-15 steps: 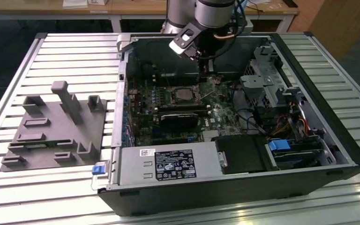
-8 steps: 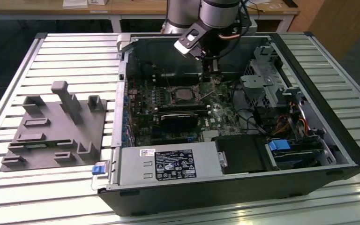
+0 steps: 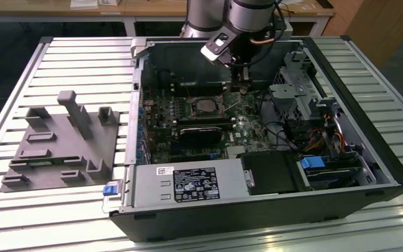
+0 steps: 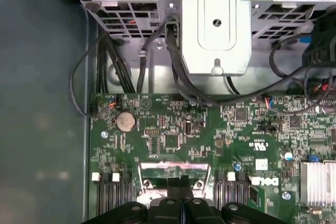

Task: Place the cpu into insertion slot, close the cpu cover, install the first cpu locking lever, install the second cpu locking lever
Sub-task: 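Close the cpu cover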

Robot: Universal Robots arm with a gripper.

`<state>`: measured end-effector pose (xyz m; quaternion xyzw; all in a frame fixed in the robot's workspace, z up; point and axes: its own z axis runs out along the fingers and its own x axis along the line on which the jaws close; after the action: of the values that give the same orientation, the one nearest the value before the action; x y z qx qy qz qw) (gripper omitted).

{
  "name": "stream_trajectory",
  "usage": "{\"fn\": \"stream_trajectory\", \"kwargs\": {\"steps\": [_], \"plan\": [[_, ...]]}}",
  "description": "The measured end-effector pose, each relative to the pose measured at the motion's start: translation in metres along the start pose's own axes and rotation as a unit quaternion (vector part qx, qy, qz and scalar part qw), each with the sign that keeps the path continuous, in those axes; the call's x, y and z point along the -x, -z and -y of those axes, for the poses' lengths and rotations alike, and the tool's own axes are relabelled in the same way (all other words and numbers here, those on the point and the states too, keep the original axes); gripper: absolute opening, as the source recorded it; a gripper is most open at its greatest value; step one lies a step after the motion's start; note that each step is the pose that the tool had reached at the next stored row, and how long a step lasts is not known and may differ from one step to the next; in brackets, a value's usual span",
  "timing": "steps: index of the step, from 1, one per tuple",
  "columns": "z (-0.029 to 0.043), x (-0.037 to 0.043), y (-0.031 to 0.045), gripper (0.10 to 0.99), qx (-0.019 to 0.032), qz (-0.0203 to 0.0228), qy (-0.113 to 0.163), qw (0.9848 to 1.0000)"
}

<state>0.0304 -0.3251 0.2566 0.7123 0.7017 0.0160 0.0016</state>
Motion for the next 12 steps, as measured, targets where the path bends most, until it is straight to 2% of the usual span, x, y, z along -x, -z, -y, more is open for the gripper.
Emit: {"fn": "stream_trajectory", "kwargs": {"steps": [12], "plan": [[-0.0113,-0.0029,-0.0014,0.106,-0.0001,0.0000,0.000,1.0000]]}}
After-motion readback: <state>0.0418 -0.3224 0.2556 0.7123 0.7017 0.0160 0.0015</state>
